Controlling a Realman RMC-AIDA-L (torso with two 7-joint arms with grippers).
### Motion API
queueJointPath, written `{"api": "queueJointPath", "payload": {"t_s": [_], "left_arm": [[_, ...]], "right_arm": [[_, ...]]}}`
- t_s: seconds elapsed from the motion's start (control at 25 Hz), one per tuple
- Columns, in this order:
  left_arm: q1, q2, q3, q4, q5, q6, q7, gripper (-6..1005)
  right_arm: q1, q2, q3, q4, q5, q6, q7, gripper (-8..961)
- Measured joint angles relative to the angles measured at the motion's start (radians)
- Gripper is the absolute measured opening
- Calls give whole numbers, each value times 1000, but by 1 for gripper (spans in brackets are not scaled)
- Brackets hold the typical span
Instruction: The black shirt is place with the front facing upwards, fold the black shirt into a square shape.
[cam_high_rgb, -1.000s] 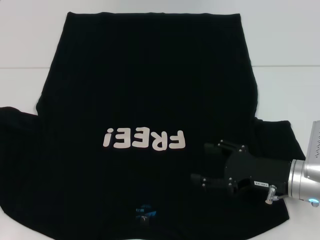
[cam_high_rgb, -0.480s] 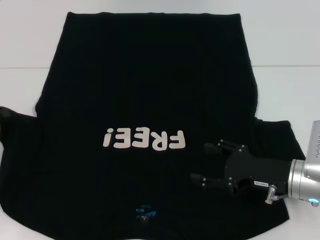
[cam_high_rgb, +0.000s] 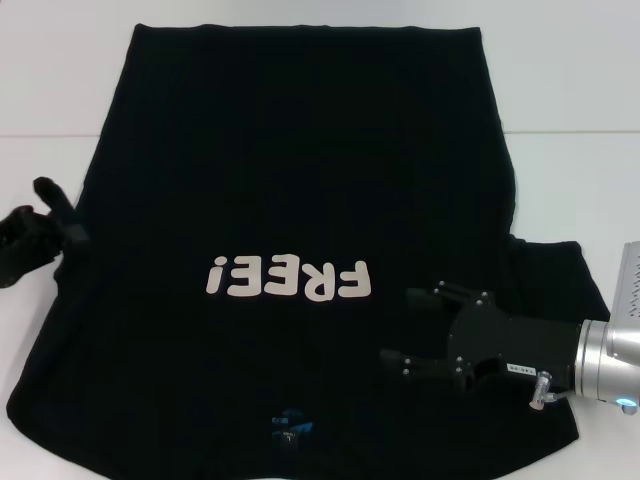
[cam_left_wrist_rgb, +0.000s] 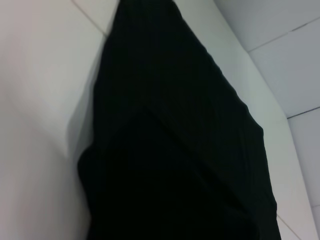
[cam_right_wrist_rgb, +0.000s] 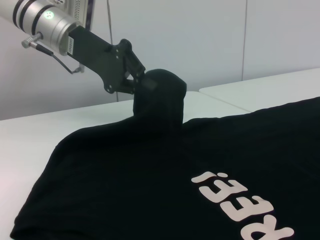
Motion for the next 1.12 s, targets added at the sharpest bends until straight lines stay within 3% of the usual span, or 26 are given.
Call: {"api": "queueJointPath", "payload": {"t_s": [0.2,0.52,0.8,1.0,1.12], "left_arm": [[-7,-24,1,-16,0,-25,-1,37],[-10,-21,-2,-111,-55,-31,37,121],[-1,-32,-3,-164,-135,37,100,195],[0,-32,-5,-173,-159,88,115,435],[11,-32,-10,-172,-194,137,223,553]], "right_arm": [[0,0,-1,7,0,0,0,917],[0,0,-2,9,0,0,0,917],[0,0,-2,9,0,0,0,916],[-1,0,-2,9,0,0,0,916],[-2,0,2,9,0,0,0,916]]}}
